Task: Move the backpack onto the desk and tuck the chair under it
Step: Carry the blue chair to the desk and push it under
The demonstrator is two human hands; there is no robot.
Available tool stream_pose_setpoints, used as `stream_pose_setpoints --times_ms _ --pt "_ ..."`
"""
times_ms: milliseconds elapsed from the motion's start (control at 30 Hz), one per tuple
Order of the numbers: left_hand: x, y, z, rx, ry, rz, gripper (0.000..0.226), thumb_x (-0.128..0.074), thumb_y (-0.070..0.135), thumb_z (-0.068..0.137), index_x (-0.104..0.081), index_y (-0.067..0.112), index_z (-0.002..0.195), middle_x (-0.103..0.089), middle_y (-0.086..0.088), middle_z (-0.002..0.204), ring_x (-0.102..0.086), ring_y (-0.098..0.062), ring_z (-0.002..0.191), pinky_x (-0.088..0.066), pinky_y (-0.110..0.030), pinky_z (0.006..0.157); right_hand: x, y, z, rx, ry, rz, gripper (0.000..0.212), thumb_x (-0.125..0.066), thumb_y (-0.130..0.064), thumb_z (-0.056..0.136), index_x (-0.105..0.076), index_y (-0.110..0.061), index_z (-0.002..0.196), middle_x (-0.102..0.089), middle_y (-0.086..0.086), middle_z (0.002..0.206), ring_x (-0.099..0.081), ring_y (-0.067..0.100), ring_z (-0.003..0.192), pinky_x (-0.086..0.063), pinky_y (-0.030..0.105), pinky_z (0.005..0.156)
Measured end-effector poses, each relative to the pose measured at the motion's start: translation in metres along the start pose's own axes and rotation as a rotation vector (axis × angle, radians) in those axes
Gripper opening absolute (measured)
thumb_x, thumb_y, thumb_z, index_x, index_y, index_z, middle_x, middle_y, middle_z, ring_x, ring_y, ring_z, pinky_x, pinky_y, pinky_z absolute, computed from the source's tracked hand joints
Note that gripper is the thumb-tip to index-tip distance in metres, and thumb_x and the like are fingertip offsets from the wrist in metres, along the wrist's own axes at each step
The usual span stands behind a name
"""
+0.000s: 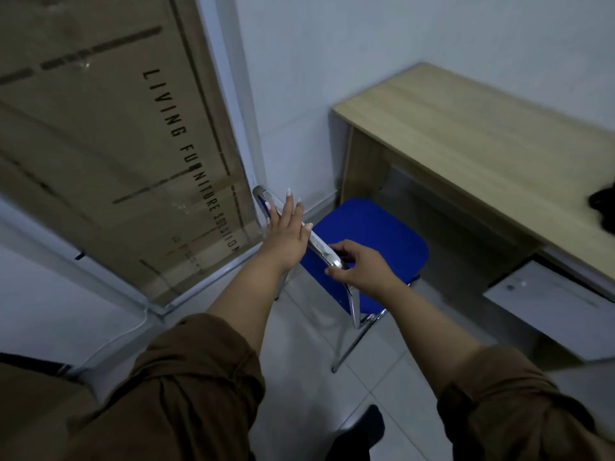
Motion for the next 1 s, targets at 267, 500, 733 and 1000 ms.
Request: stream_pose_setpoints --times_ms 267,500,733,1000 --pt "-0.014 0.044 0.038 0.004 -0.02 0.014 0.059 -0.019 0.039 0.103 0.002 0.02 0.155 0.022 0.005 0.163 0.026 -0.036 0.146 0.003 -0.049 0.122 0.045 0.024 0.012 -0.011 0.078 -0.027 0.041 -0.07 -0.028 0.084 -0.06 -0.022 0.123 -0.063 -0.008 0.11 -0.058 0.009 0.102 -0.041 0.01 0.074" --pt "-0.01 0.036 0.043 -0.051 0.022 0.217 0.06 -0.013 0.046 0.102 0.001 0.024 0.155 0.017 0.009 0.163 0.021 -0.033 0.149 0.008 -0.048 0.121 0.011 -0.008 0.011 0.02 0.307 -0.373 0.059 -0.05 -0.006 0.091 -0.031 -0.014 0.147 -0.046 0.008 0.143 -0.046 0.022 0.127 -0.039 0.034 0.103" --pt "-0.001 0.027 0.06 -0.194 -0.022 0.284 0.057 -0.016 0.034 0.104 -0.002 0.014 0.155 0.022 -0.006 0.162 0.029 -0.026 0.147 0.012 -0.043 0.122 -0.015 0.004 0.014 0.036 0.316 -0.893 0.087 -0.041 -0.013 0.088 0.021 -0.019 0.15 0.015 0.01 0.162 0.018 0.035 0.147 0.002 0.06 0.117" --pt "-0.009 0.05 0.091 -0.171 0.008 0.217 0.055 -0.016 0.033 0.103 -0.007 0.015 0.155 0.026 -0.005 0.161 0.033 -0.027 0.145 0.013 -0.052 0.12 0.006 0.017 0.036 0.035 0.388 -0.902 0.09 -0.042 -0.012 0.085 0.021 -0.023 0.149 0.013 0.008 0.162 0.019 0.036 0.146 0.003 0.062 0.116"
Point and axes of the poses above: each hand's wrist, its own z-axis towards the middle knuckle, its own x-axis out of the back of the hand, y = z × x, the point moved 3 cm from there along z, towards the middle knuckle
